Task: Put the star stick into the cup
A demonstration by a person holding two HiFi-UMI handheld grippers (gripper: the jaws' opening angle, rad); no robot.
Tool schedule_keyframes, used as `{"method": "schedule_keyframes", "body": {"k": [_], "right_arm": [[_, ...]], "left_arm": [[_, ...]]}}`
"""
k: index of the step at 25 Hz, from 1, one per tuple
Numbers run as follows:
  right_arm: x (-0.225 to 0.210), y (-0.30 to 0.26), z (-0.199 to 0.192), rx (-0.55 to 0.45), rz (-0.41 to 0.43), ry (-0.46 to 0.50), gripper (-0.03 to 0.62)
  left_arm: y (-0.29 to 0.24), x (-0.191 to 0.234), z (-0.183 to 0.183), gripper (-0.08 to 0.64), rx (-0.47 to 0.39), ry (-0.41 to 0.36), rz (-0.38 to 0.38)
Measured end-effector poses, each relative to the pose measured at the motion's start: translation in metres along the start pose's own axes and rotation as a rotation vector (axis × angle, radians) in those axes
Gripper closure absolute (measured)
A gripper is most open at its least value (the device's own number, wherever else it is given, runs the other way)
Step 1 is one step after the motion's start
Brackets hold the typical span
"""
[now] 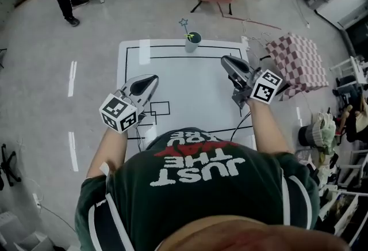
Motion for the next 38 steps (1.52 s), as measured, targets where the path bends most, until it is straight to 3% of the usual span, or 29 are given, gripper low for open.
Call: {"method": "schedule_keyframes", "body": {"k": [4,7,10,18,25,29,34,38], "right_arm": [[-0.005,0.063,0.005,0.004,0.076,0.018,0.558],[-0.025,0.124,-0.004,0.045,0.084,0.026,0.558],[-0.038,0.173,-0.012,0.071,0.116,0.027,0.558],[-0.045,0.246,-0.026,0.087,0.198,0.052,0.558],[-0.015,0.243,-0.039,0.115,0.22,0.066,0.558],[0.007,0.222,-0.045,0.097,0.176,0.072,0.558],[0.031,0.186,-0.071,0.052,0.077,-0.018,0.559],[0.038,0.156,-0.078,0.071,0.045,0.007,0.559]], "left_arm": [[-0.04,-0.062,0.003,0.551,0.003,0.012,0.058],[-0.084,-0.111,-0.004,0.551,-0.043,0.106,0.097],[-0.115,-0.152,-0.01,0.551,-0.05,0.147,0.127],[-0.127,-0.217,-0.009,0.551,-0.083,0.182,0.249],[-0.097,-0.215,-0.006,0.551,-0.1,0.195,0.276],[-0.077,-0.195,-0.009,0.551,-0.086,0.186,0.219],[-0.042,-0.173,-0.021,0.551,-0.043,0.175,0.14],[-0.026,-0.157,-0.029,0.551,-0.023,0.157,0.115]]}}
Point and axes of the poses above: the fingertips, and each gripper's own axes: y backward along the fingers, x to its left, z out of its top, the point moved 4 cm from there along y, backward along the fingers, and after that the axes turned 2 degrees about -z, right-handed, at the moved point
